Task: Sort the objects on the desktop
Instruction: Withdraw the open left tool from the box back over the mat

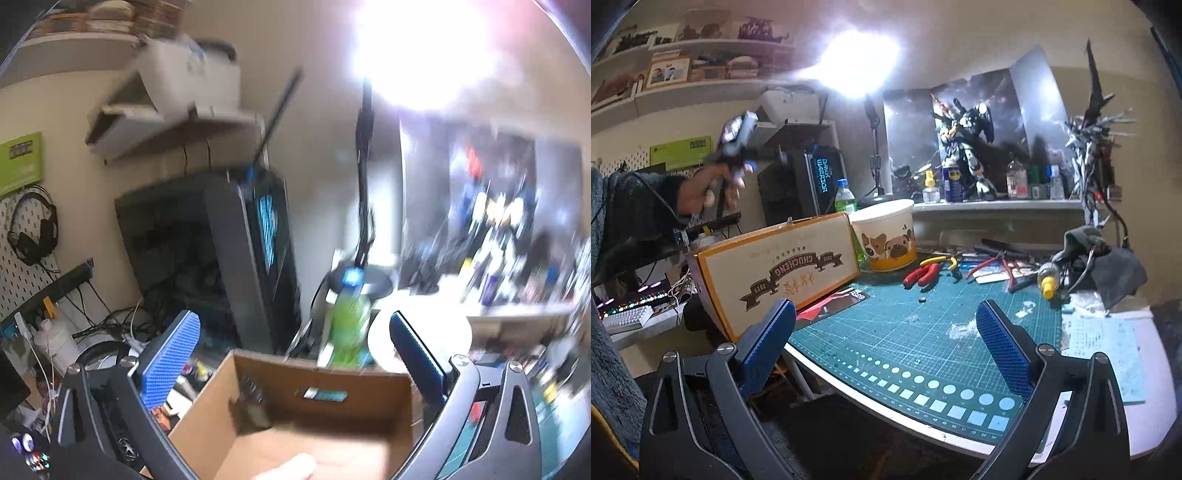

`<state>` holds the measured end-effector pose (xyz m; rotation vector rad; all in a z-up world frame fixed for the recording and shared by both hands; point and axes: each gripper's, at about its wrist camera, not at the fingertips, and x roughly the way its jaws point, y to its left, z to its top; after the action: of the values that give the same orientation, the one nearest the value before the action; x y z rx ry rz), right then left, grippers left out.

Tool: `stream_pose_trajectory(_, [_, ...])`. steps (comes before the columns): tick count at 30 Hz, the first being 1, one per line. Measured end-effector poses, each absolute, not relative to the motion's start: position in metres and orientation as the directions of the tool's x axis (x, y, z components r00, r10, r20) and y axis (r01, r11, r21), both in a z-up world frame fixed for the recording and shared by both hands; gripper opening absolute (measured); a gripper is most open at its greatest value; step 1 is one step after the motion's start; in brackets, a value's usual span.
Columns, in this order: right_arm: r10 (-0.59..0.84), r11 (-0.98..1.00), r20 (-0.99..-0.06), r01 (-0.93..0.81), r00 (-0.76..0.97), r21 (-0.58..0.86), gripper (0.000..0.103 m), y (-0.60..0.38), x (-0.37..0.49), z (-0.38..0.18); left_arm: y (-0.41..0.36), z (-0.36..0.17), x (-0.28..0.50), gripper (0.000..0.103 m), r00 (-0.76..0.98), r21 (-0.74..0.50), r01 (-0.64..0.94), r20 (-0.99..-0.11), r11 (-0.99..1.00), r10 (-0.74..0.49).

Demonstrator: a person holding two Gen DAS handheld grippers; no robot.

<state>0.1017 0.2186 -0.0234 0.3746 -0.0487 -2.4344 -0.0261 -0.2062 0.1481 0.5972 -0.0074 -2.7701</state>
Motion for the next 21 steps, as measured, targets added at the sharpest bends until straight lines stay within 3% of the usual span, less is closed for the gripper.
stream_pose_trajectory(12, [-0.582, -0.811, -0.258, 0.576, -0.771, 0.104, 0.099, 0.224, 0.117, -0.008, -0.134, 0.185, 0.052, 0.103, -0.957, -0.077, 0.097, -0.283, -0.992, -0.072])
stream_pose_trajectory(21, [-0.508, -0.860, -0.284, 0.500, -0.814, 0.104, 0.099, 0.244, 0.127, -0.002, -0.050, 0.067, 0.057, 0.103, -0.963, -0.018, -0.032, -0.267, -0.999, 0.036])
